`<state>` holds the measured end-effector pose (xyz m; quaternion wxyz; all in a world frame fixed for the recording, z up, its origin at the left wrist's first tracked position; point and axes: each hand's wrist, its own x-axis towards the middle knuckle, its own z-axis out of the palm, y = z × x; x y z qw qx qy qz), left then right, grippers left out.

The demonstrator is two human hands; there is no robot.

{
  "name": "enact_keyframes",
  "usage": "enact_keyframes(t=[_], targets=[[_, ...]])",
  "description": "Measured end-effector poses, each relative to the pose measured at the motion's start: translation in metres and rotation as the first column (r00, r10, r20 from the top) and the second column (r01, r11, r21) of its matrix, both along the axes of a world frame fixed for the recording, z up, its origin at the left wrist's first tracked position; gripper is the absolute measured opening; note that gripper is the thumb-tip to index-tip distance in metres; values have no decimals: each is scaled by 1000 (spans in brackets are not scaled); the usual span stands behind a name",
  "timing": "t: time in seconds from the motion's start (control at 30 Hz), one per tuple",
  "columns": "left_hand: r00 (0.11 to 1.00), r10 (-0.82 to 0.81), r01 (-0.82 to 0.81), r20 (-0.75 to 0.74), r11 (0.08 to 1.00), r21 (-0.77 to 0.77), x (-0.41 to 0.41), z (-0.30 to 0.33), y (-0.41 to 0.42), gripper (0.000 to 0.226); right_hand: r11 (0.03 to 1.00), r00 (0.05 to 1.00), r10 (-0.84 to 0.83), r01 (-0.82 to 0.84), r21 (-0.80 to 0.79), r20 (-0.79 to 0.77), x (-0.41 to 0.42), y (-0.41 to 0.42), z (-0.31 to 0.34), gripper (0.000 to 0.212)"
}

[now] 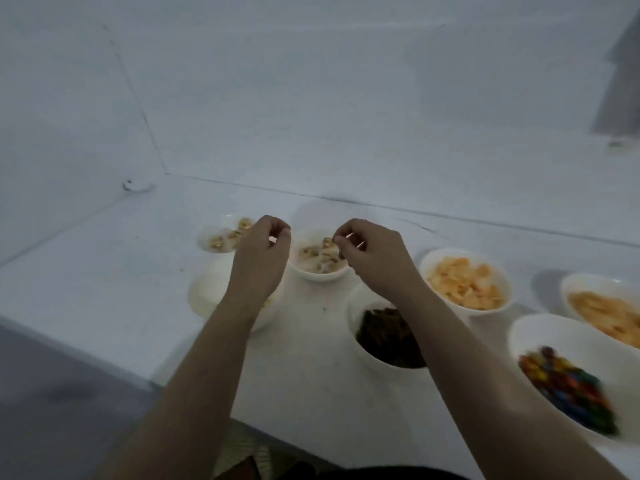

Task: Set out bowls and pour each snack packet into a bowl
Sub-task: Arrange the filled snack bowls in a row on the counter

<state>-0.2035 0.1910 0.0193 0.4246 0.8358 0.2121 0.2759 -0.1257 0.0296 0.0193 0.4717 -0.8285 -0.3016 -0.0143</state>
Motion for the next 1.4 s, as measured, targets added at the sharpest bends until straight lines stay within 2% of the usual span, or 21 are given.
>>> enact_keyframes(t=[0.07,0.17,0.27,0.37,0.43,0.47,0.53,0.6,0.7,0.93,1.03,1.23,1.4], targets=[[981,-7,28,-192,993,111,23,-5,53,18,995,999,17,-21,-99,-36,24,44,-3,13],[916,27,80,-399,965,249,58,-17,116,20,962,999,27,-36,-272,-38,56,105,-14,17],[811,76,145,-580,935,325,89,-36,154,17,875,999,8,-23,-484,-33,78,158,-29,18],[703,88,232,-706,910,345,112,-54,171,26,664,999,-16,-17,-748,-36,90,193,-42,25],[661,101,297,-744,875,382,123,-65,179,38,502,997,-37,-39,-864,-66,92,206,-48,22],[649,122,327,-751,846,420,128,-67,181,36,440,996,-42,-47,-897,-74,94,211,-52,18],[661,155,372,-734,782,500,137,-71,183,18,400,997,-35,-43,-916,-62,98,216,-59,13],[675,167,410,-719,725,553,147,-72,182,10,420,999,-37,-1,-907,-18,104,218,-64,15],[704,141,460,-696,656,598,166,-75,173,13,409,994,-63,106,-906,87,116,208,-64,13],[761,-5,525,-649,592,611,233,-91,133,29,337,943,-263,290,-896,206,167,160,-71,32],[773,-39,533,-634,583,614,263,-95,117,34,344,906,-335,372,-862,257,191,138,-81,31],[802,-83,513,-591,603,611,291,-97,92,26,345,856,-414,463,-817,310,216,110,-88,31],[829,-98,478,-550,635,607,287,-96,85,26,403,851,-453,461,-791,266,217,105,-86,34]])
